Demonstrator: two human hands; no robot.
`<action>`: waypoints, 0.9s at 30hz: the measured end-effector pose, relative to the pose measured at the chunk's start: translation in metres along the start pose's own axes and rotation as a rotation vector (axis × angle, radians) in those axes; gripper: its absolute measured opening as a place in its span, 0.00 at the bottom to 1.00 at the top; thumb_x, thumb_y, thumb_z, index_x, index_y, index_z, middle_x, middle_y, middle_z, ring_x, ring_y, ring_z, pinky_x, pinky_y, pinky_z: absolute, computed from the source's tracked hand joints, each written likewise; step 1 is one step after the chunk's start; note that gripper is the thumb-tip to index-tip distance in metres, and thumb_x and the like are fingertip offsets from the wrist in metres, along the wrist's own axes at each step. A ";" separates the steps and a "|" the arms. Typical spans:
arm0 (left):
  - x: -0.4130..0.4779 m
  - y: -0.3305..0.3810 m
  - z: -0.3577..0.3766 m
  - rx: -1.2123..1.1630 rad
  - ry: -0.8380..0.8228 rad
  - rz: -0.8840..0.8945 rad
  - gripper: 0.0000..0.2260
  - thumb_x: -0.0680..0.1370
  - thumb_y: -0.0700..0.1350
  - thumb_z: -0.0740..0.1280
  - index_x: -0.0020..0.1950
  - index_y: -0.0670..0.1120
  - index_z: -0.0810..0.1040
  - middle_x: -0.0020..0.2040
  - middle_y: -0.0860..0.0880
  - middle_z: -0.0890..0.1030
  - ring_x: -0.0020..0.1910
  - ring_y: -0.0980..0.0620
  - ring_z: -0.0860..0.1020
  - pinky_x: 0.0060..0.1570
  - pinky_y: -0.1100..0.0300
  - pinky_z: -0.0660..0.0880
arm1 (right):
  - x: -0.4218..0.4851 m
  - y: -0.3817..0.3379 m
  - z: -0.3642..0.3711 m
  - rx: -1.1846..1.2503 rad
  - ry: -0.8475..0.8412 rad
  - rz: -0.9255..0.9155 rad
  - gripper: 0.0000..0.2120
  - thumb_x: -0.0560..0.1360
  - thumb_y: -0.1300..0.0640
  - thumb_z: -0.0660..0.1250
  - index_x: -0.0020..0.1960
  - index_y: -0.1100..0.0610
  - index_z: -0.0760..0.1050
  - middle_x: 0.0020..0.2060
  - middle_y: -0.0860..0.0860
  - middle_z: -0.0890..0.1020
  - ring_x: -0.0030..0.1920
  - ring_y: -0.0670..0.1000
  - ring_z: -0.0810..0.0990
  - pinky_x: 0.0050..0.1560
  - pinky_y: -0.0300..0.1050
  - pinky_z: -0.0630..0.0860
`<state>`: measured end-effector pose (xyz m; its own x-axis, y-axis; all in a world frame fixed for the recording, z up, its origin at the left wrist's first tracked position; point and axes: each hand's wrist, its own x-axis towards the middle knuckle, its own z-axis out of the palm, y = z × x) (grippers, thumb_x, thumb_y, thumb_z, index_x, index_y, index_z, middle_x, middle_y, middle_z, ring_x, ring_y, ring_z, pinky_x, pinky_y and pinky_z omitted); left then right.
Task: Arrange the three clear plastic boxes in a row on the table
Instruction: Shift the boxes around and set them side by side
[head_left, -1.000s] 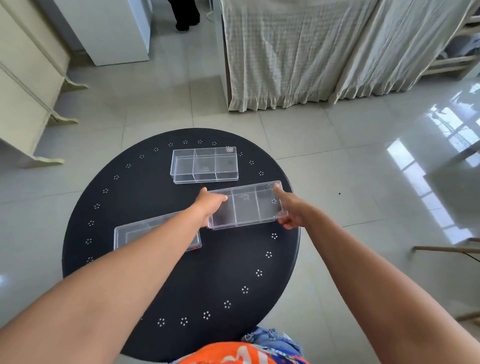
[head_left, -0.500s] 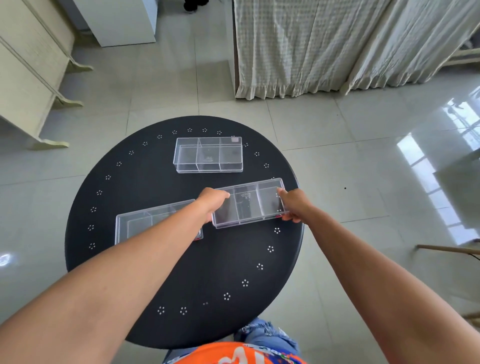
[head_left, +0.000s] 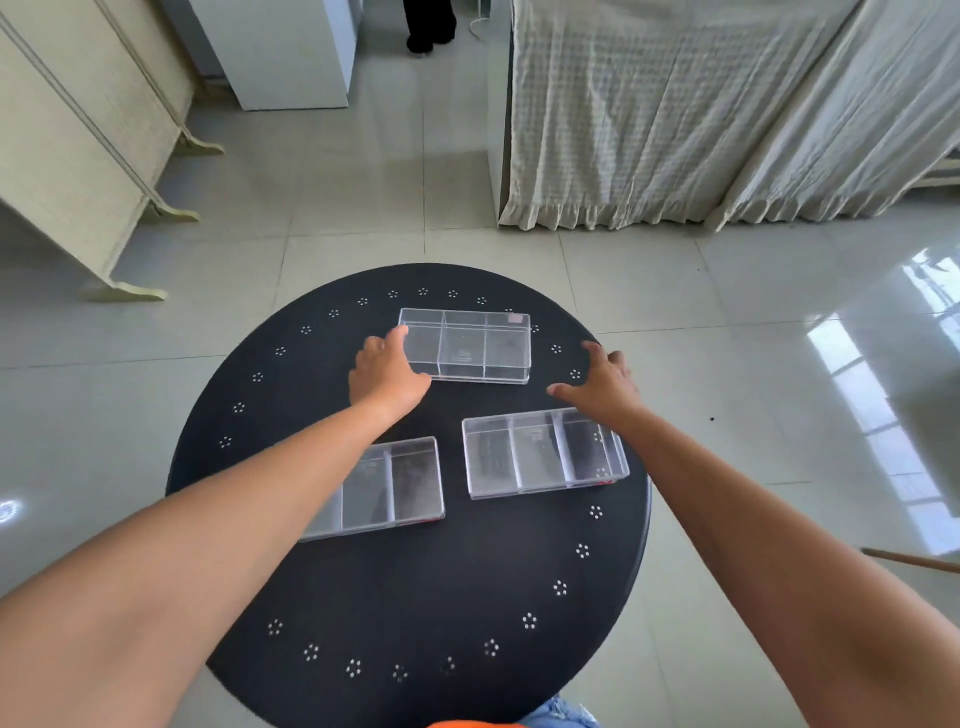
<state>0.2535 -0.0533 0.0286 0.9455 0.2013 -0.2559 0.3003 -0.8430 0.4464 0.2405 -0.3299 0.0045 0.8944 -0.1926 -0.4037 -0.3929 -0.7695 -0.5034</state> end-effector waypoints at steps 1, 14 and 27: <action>0.008 -0.007 -0.005 0.066 -0.015 0.010 0.38 0.70 0.50 0.72 0.77 0.53 0.59 0.70 0.43 0.68 0.69 0.41 0.69 0.63 0.46 0.68 | 0.005 -0.010 0.002 -0.027 -0.031 -0.042 0.49 0.68 0.42 0.75 0.80 0.48 0.51 0.74 0.58 0.62 0.74 0.60 0.64 0.71 0.59 0.67; 0.087 -0.042 -0.013 0.282 -0.380 0.218 0.59 0.64 0.48 0.80 0.78 0.61 0.39 0.81 0.54 0.37 0.81 0.49 0.43 0.71 0.40 0.64 | 0.077 -0.056 0.028 -0.254 -0.332 -0.275 0.66 0.62 0.49 0.83 0.80 0.43 0.36 0.81 0.48 0.41 0.80 0.59 0.53 0.76 0.64 0.54; 0.128 -0.052 -0.017 -0.326 -0.616 0.073 0.49 0.66 0.43 0.78 0.79 0.55 0.53 0.80 0.50 0.59 0.76 0.49 0.62 0.69 0.53 0.64 | 0.113 -0.054 0.010 0.218 -0.534 -0.189 0.47 0.70 0.60 0.76 0.80 0.47 0.53 0.70 0.49 0.67 0.69 0.48 0.67 0.68 0.43 0.64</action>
<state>0.3614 0.0243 -0.0129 0.7503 -0.2503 -0.6118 0.3523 -0.6317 0.6905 0.3610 -0.3037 -0.0217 0.7441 0.3105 -0.5915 -0.3232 -0.6075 -0.7256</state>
